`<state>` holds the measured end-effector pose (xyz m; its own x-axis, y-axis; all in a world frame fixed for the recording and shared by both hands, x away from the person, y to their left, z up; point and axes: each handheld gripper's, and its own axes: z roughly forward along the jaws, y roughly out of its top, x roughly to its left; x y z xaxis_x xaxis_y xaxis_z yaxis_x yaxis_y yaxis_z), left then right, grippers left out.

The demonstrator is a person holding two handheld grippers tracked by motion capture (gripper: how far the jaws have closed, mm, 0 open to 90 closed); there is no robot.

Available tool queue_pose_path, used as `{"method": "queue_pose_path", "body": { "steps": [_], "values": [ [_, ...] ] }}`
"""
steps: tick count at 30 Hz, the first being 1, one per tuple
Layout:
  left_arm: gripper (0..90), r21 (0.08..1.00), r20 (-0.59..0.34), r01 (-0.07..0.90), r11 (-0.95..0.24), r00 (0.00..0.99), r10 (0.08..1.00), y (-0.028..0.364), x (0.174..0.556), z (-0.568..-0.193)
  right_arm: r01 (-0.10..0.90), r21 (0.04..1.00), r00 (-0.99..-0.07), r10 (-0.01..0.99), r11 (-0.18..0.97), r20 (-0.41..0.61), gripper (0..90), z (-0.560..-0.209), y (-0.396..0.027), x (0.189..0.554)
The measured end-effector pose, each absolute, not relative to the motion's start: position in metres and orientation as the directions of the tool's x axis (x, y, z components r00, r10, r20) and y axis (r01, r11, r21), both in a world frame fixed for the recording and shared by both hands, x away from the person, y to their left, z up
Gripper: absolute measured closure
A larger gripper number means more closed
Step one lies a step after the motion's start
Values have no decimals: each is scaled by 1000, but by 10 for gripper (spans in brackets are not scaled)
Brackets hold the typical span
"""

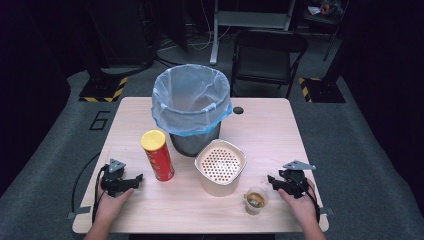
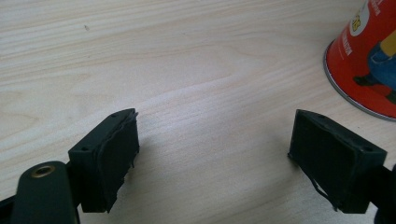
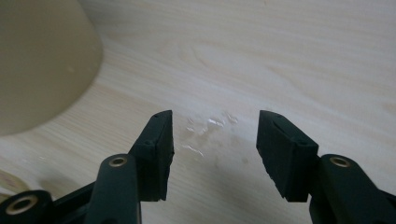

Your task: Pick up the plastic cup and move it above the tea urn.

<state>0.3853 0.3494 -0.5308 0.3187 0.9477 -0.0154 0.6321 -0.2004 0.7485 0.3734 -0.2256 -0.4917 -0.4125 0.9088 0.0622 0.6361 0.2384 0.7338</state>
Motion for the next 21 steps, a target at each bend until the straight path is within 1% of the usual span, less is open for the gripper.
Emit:
{"method": "queue_pose_path", "body": {
  "steps": [1,2,3,4,5,8,9,10,12,13,14,15,16,17,20,21],
  "values": [
    [151,748,-15,632,-201,319,948,349,385,-531,614,747,-436,898,255,52,485,-480,-222,374],
    [151,748,-15,632,-201,319,948,349,385,-531,614,747,-436,898,255,52,485,-480,-222,374],
    [151,748,-15,633,-201,319,948,349,385,-531,588,760,-471,881,275,45,577,-468,-217,374],
    [151,748,-15,633,-201,319,948,349,385,-531,588,760,-471,881,275,45,577,-468,-217,374],
    [151,748,-12,631,-204,320,947,350,386,-531,572,765,-500,865,296,39,595,-457,-212,376],
    [151,751,-10,628,-203,319,948,349,386,-531,565,770,-507,861,296,41,611,-447,-208,379],
    [151,751,-11,628,-202,319,948,349,386,-531,560,778,-521,851,284,65,622,-439,-204,382],
    [151,752,-11,628,-202,319,948,349,386,-531,560,778,-521,851,284,65,622,-439,-204,382],
    [151,752,-11,628,-202,318,948,349,386,-531,566,779,-533,841,269,97,624,-431,-200,384],
    [151,751,-15,629,-199,317,948,349,386,-531,553,788,-547,832,271,98,612,-422,-193,386],
    [151,751,-15,629,-199,317,948,349,386,-531,553,788,-547,832,271,98,612,-422,-193,386],
    [151,752,-12,628,-201,317,948,349,386,-531,535,799,-567,818,274,99,576,-414,-185,388],
    [151,752,-12,628,-201,317,948,349,386,-531,535,799,-567,818,274,99,576,-414,-185,388],
    [151,752,-13,629,-200,317,948,349,386,-531,520,811,-583,805,267,110,559,-406,-179,391],
    [151,752,-11,628,-202,318,948,349,386,-531,513,816,-604,787,265,124,559,-403,-171,395],
    [151,752,-11,628,-201,318,948,349,386,-531,513,811,-613,781,281,117,566,-402,-165,399]
  ]
}}
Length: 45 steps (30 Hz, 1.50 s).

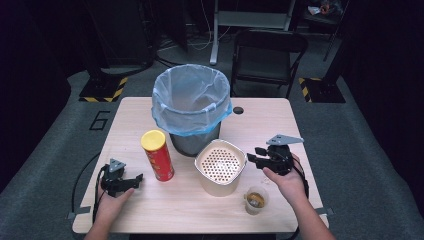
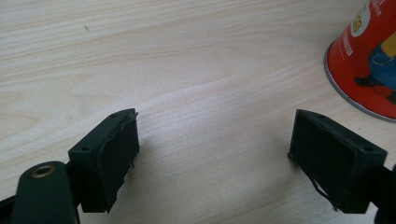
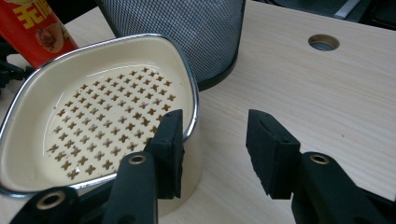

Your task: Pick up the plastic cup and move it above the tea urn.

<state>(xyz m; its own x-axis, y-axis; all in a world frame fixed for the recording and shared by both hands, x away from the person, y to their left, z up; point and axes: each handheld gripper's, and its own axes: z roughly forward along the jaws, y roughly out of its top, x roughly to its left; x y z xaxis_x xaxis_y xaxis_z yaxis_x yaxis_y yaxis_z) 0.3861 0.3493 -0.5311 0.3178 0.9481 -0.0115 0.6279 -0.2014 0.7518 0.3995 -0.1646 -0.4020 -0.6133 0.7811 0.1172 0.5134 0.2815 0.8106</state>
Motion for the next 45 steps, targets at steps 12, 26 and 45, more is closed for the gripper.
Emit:
{"method": "queue_pose_path", "body": {
  "steps": [12,26,45],
  "values": [
    [151,751,-11,628,-203,318,948,349,386,-531,522,780,-649,754,346,100,693,-415,-139,415],
    [151,752,-11,628,-203,318,948,349,386,-531,498,789,-671,737,361,86,759,-417,-135,406],
    [151,752,-11,628,-202,318,948,349,386,-531,483,791,-720,684,376,115,691,-415,-135,385]
  ]
}}
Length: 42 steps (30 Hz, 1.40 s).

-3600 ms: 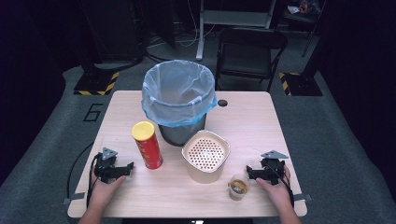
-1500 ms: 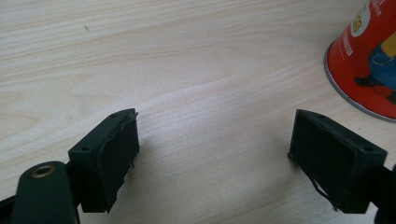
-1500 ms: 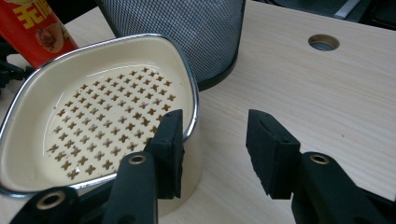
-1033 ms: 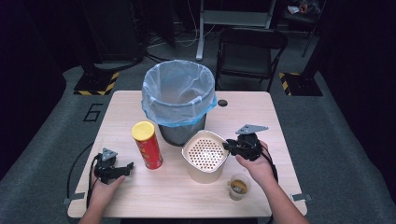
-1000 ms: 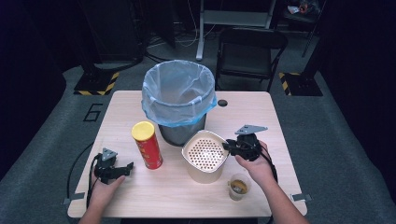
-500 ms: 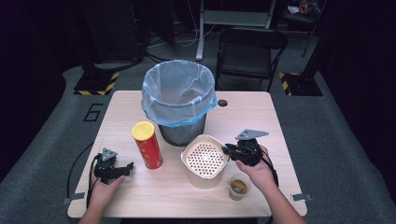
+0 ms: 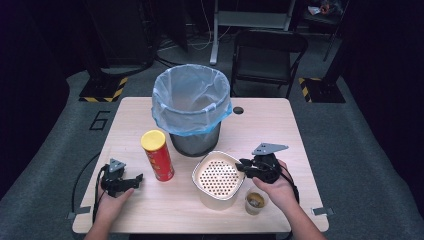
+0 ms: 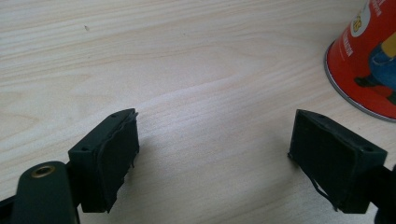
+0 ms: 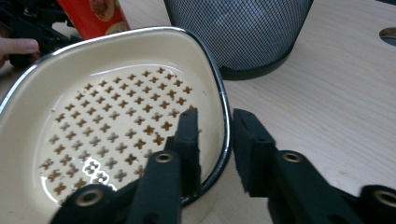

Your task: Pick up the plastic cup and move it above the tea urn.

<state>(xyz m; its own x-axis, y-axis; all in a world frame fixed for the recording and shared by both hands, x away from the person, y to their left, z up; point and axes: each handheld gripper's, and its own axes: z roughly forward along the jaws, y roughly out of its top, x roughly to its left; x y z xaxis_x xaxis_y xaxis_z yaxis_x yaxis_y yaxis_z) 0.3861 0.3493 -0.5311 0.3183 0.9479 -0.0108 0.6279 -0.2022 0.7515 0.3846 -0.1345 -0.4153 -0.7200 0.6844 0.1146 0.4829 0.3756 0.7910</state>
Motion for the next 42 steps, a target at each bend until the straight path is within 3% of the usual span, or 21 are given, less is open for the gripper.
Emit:
{"method": "queue_pose_path", "body": {
  "steps": [9,20,23,42],
  "values": [
    [151,752,-11,628,-202,318,948,349,386,-531,462,837,-679,724,295,120,415,-402,-152,355],
    [150,751,-11,628,-202,318,948,349,386,-531,446,841,-679,728,306,94,254,-418,-164,314],
    [150,752,-11,628,-202,318,948,349,386,-531,438,840,-691,718,322,85,166,-427,-166,305],
    [150,752,-11,628,-201,318,948,349,386,-531,473,806,-681,728,356,78,144,-476,-171,297]
  ]
}}
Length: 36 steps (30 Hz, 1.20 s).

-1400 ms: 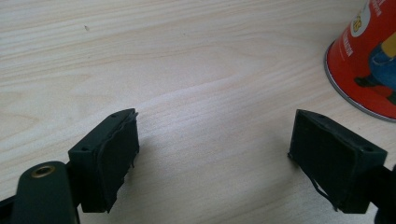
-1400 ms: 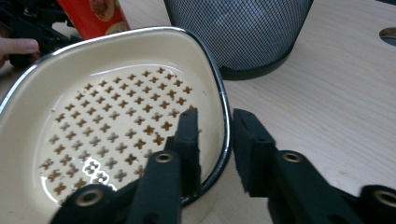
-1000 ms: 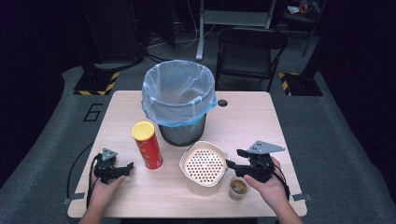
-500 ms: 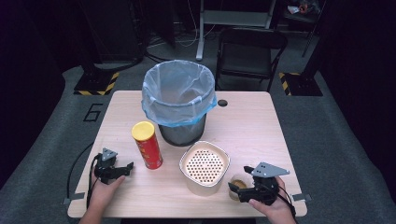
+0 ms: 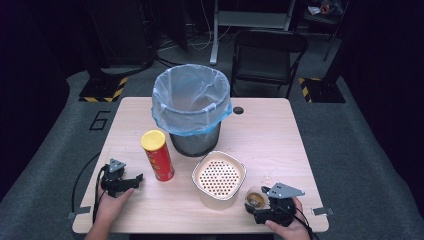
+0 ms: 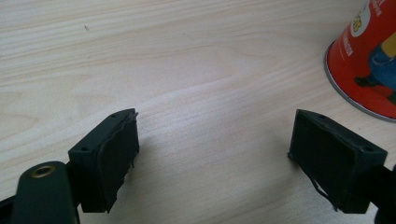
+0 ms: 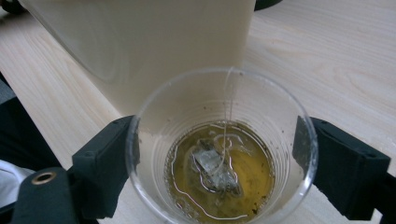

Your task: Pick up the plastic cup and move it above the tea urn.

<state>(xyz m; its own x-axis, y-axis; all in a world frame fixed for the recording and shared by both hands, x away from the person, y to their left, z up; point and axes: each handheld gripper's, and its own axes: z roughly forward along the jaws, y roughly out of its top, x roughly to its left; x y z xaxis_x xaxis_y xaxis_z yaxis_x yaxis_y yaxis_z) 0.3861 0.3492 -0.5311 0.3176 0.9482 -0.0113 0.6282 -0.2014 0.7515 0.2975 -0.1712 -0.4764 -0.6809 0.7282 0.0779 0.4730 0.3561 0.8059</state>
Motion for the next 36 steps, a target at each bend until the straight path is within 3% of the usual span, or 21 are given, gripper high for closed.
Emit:
{"method": "queue_pose_path", "body": {
  "steps": [11,19,25,36],
  "values": [
    [150,752,-11,628,-202,318,948,349,386,-531,467,804,-685,726,369,64,183,-488,-171,299],
    [151,751,-11,628,-202,318,948,349,386,-531,439,812,-699,714,384,40,271,-491,-168,299],
    [150,751,-10,628,-203,318,948,349,386,-531,386,827,-692,721,410,-35,268,-490,-168,296],
    [151,751,-10,628,-203,318,948,349,386,-531,359,836,-702,710,415,-51,302,-491,-170,297]
  ]
}}
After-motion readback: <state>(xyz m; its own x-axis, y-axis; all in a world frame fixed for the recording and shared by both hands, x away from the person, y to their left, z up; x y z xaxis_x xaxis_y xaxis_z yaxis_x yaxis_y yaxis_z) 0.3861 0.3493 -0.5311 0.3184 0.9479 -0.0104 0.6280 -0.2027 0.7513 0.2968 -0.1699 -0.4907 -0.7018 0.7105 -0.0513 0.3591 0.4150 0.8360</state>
